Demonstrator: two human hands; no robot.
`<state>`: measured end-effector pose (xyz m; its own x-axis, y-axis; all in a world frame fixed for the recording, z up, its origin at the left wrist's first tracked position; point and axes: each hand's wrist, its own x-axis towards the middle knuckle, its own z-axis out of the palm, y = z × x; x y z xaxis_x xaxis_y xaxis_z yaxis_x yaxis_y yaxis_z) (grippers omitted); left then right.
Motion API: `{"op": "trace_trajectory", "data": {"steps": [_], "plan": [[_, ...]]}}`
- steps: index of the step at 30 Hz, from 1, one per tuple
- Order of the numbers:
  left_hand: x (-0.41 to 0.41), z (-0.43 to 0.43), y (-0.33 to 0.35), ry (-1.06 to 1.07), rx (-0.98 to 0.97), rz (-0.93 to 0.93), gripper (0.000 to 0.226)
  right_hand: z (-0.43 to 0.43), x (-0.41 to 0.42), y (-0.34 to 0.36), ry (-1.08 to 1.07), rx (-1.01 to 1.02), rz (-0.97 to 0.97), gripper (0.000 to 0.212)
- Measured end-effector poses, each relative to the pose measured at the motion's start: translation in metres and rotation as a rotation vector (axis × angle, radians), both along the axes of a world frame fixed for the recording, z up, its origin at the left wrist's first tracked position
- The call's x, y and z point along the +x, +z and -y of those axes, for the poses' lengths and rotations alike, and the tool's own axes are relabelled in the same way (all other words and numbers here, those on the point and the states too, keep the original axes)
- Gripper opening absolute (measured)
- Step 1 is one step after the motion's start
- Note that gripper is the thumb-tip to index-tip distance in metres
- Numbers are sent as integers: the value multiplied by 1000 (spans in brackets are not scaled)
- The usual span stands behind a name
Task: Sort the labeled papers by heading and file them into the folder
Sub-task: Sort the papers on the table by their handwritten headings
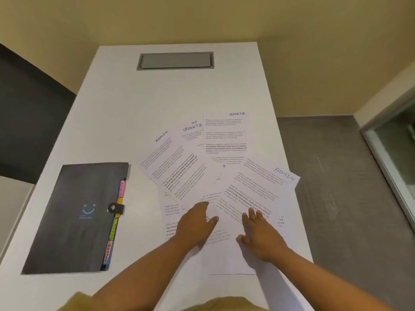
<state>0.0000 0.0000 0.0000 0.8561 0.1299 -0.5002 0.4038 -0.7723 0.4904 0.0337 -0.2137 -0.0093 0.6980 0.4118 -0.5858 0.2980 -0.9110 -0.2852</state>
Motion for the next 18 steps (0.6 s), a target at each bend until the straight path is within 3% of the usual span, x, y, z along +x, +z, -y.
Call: {"op": "trace_trajectory", "data": {"steps": [11,16,18], "plan": [[42,24,-1,289,-147,-59,49,0,3,-3,40,-50,-18,82],[57,23,-2,304,-195,-106,12,2,4,-5,9,-12,-37,82],[58,24,0,292,-216,-99,27,5,5,-5,-94,135,-76,82]]}}
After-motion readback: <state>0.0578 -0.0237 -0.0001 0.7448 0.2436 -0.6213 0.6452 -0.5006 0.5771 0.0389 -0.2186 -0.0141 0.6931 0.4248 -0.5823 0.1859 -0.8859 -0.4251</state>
